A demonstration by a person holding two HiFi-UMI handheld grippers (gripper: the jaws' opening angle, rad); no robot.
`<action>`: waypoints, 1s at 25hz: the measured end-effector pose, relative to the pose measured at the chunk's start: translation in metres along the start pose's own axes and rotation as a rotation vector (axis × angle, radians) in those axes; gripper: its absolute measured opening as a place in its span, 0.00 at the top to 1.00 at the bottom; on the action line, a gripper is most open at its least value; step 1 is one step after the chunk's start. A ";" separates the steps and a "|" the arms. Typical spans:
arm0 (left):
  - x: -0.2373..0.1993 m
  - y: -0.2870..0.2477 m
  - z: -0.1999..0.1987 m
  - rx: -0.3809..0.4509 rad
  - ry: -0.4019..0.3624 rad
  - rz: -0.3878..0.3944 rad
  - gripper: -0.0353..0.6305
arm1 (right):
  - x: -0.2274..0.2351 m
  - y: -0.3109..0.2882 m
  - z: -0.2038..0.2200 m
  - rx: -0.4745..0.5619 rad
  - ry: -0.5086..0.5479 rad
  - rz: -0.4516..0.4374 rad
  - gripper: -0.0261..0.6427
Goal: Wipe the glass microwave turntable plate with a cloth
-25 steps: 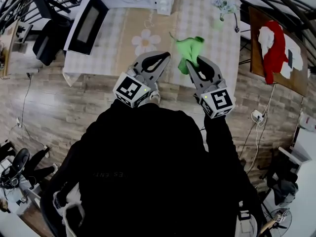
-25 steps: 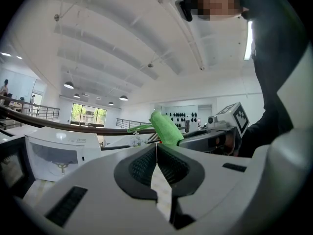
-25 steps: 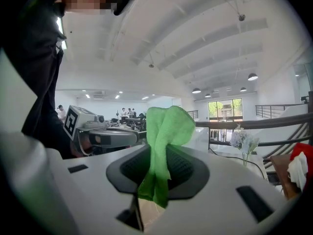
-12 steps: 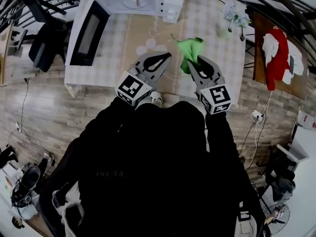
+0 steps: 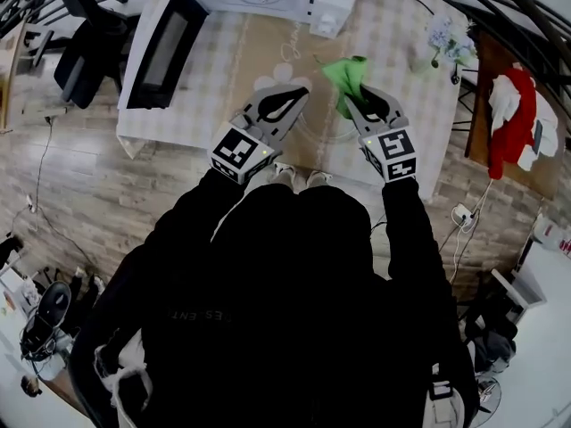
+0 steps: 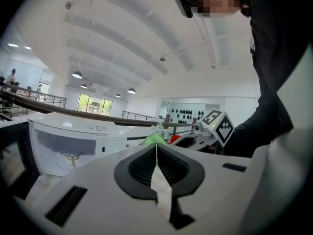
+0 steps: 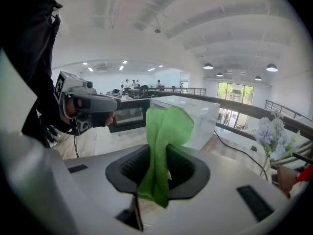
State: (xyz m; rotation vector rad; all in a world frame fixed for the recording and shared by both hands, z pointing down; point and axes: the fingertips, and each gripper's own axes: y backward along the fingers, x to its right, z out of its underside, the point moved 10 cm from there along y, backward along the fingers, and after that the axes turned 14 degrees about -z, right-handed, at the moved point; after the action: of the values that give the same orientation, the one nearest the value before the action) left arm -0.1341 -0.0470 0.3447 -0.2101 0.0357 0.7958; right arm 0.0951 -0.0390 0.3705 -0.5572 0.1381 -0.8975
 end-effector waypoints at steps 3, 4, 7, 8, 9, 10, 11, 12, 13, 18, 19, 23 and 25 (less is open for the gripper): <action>-0.005 -0.001 0.008 -0.007 0.009 -0.037 0.91 | 0.016 -0.019 0.005 -0.063 0.046 -0.027 0.79; -0.007 -0.001 0.011 -0.007 0.013 -0.049 0.91 | 0.020 -0.026 0.007 -0.080 0.060 -0.036 0.79; -0.013 -0.004 0.019 -0.001 0.021 -0.081 0.91 | 0.030 -0.043 0.012 -0.122 0.088 -0.069 0.79; -0.014 -0.006 0.022 0.000 0.023 -0.090 0.91 | 0.034 -0.048 0.014 -0.139 0.098 -0.079 0.79; -0.015 -0.008 0.025 -0.001 0.023 -0.098 0.91 | 0.037 -0.054 0.016 -0.158 0.112 -0.089 0.79; -0.017 -0.010 0.028 -0.002 0.022 -0.107 0.91 | 0.039 -0.060 0.018 -0.176 0.126 -0.100 0.79; -0.018 -0.012 0.031 -0.003 0.019 -0.116 0.91 | 0.041 -0.065 0.021 -0.191 0.139 -0.110 0.79; -0.019 -0.014 0.035 -0.005 0.013 -0.124 0.91 | 0.043 -0.071 0.023 -0.204 0.150 -0.121 0.79; -0.019 -0.015 0.038 -0.006 0.006 -0.133 0.91 | 0.045 -0.075 0.026 -0.215 0.159 -0.131 0.79; -0.024 -0.023 0.055 -0.011 -0.006 -0.173 0.91 | 0.053 -0.103 0.043 -0.295 0.228 -0.172 0.79; -0.025 -0.024 0.058 -0.015 -0.005 -0.178 0.91 | 0.054 -0.109 0.046 -0.310 0.241 -0.181 0.79; -0.030 -0.027 0.069 -0.020 0.009 -0.201 0.92 | 0.057 -0.131 0.052 -0.354 0.280 -0.214 0.79; -0.032 -0.028 0.073 -0.021 0.018 -0.219 0.92 | 0.059 -0.142 0.056 -0.375 0.301 -0.226 0.79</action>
State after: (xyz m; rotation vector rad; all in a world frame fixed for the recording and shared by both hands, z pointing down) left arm -0.1402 -0.0738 0.4247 -0.2369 0.0207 0.5767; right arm 0.0513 -0.1326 0.4979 -0.7932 0.5327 -1.1833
